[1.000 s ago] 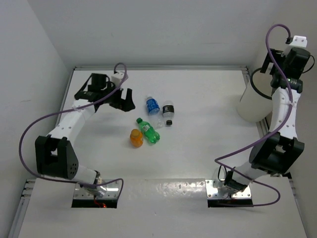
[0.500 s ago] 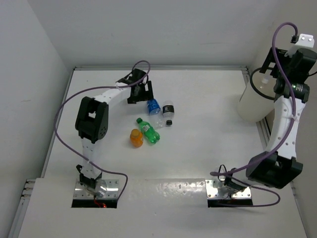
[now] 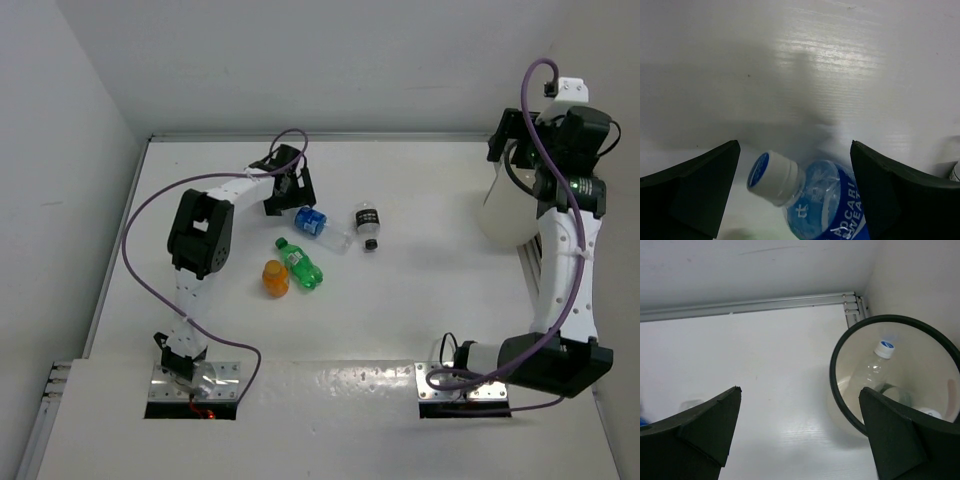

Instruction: Put the plastic bottles in the bin

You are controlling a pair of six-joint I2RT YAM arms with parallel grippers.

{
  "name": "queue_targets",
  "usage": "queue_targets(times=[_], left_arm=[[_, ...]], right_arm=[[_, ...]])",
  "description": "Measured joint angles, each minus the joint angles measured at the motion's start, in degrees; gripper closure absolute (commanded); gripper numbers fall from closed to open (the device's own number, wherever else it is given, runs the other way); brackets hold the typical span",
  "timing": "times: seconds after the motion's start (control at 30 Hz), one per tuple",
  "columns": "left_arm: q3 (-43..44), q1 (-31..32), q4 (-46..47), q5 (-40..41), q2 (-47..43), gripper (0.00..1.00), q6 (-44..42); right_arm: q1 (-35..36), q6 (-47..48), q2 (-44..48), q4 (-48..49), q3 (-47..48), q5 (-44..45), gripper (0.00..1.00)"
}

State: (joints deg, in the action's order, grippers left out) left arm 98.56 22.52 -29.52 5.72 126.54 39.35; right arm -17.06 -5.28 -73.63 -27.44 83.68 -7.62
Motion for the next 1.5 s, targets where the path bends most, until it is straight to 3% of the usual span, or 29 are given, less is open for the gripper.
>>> queue_targets(times=[0.23, 0.33, 0.5, 0.6, 0.7, 0.77, 0.83, 1.07, 1.33, 1.5], left_arm=[[-0.31, 0.81, 0.42, -0.46, 0.09, 0.19, 2.67], [-0.85, 1.07, 0.94, -0.37, 0.13, 0.20, 3.82], [-1.29, 0.96, 1.73, 0.26, 0.11, 0.37, 5.57], [-1.55, 0.50, 2.29, 0.15, 0.11, 0.31, 5.92], [-1.60, -0.09, 3.85, -0.59, 0.07, 0.13, 5.73], [-1.79, -0.70, 4.57, -1.27, -0.15, 0.05, 4.63], [-2.71, -2.08, 5.18, -3.56, -0.90, 0.03, 2.69], [-7.58, -11.91, 5.18, -10.08, -8.46, 0.01, -2.80], [-15.43, -29.35, 6.27, -13.46, -25.90, 0.01, -4.48], [-18.86, -36.79, 6.43, -16.85, -28.81, 0.01, -5.88]], right_arm=[[3.21, 0.13, 0.00, -0.35, -0.02, -0.11, 0.00], [4.44, 0.44, 0.00, -0.59, -0.02, -0.31, 0.00], [6.08, 1.64, 0.24, -1.92, -0.48, -5.38, 0.01], [7.65, 3.02, 0.63, -3.34, -1.88, -9.66, 0.01], [11.41, 6.51, 0.46, -5.97, -3.13, -13.31, 0.01], [16.39, 10.25, -0.46, -8.22, -3.06, -14.91, 0.01], [22.84, 13.64, -2.93, -9.90, -2.08, -15.45, 0.01], [41.57, 18.73, -25.18, -13.27, 8.55, -12.11, 0.01], [49.90, 10.95, -61.18, -20.79, 42.07, -3.85, 0.00], [52.87, 11.63, -66.01, -23.26, 38.38, 0.31, 0.00]])
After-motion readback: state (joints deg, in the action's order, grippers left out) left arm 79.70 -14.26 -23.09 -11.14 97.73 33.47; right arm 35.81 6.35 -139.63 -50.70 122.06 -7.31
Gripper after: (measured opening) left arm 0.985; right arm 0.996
